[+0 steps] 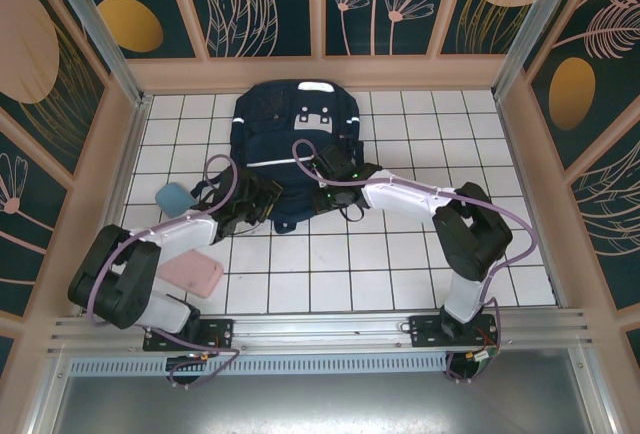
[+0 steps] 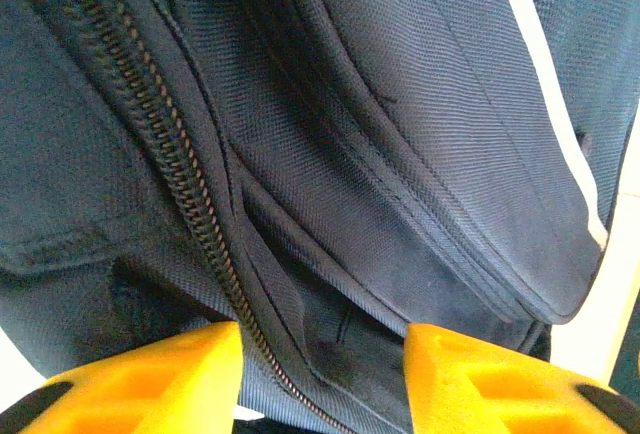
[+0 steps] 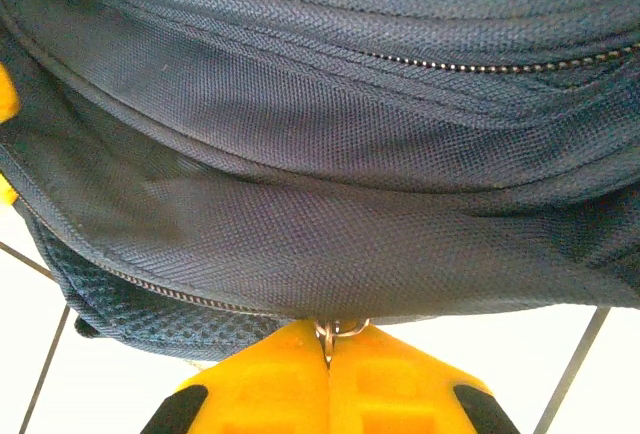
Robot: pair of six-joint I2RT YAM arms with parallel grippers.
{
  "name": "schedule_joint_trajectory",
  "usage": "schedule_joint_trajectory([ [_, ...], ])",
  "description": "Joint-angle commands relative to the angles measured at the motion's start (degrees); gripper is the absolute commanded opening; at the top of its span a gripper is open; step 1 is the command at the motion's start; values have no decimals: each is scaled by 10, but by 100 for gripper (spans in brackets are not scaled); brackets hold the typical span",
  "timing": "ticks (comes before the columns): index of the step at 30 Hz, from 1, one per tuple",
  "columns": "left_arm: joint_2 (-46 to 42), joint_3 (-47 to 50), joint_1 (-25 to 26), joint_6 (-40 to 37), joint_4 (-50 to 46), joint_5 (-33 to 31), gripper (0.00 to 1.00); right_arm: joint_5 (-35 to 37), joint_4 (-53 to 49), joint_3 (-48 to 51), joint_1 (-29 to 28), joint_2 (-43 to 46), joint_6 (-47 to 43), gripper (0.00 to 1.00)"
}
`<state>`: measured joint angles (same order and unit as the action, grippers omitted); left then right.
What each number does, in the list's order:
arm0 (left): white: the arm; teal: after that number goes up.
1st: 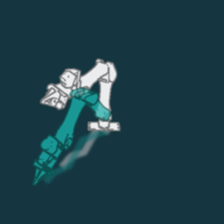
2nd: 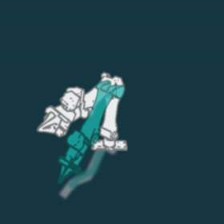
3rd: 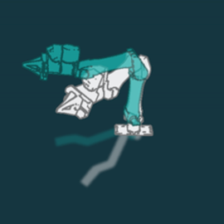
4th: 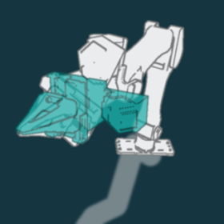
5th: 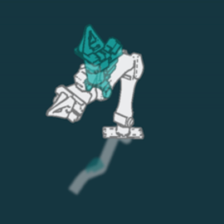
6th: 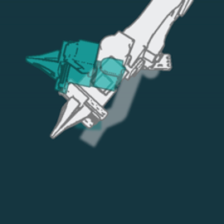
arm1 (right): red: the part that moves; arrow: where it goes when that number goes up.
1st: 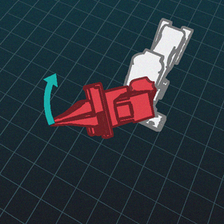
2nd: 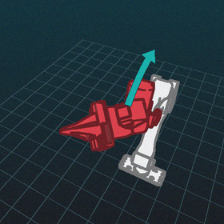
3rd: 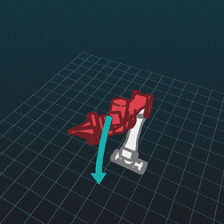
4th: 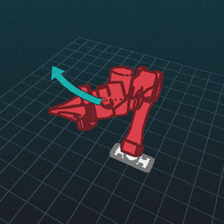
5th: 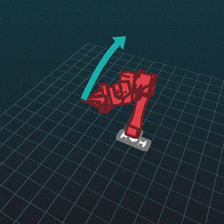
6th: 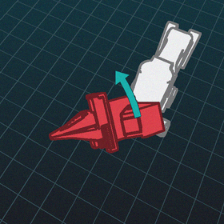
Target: Pack the student bag
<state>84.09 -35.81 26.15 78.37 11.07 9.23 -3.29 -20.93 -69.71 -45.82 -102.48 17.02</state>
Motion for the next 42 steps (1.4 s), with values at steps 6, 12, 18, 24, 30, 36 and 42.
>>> schedule_joint_trajectory([
  [6,24,-15,2,-4,28,-26,20,36,-8,19,7,24,14,0],
  [12,-2,3,1,-15,10,-58,5,108,-34,59,66,45,10,0],
  [18,-27,18,1,-22,5,-76,5,117,21,69,140,48,-25,0],
  [24,-35,19,1,-29,-7,-77,3,93,72,29,200,8,-46,0],
  [30,-38,25,-2,-34,-13,-77,3,45,131,0,240,-18,-95,0],
  [36,-49,36,-4,-35,-16,-75,2,-24,176,-21,274,-51,-140,0],
  [42,-56,38,-8,-42,-21,-74,1,7,181,-59,278,-86,-169,0],
])
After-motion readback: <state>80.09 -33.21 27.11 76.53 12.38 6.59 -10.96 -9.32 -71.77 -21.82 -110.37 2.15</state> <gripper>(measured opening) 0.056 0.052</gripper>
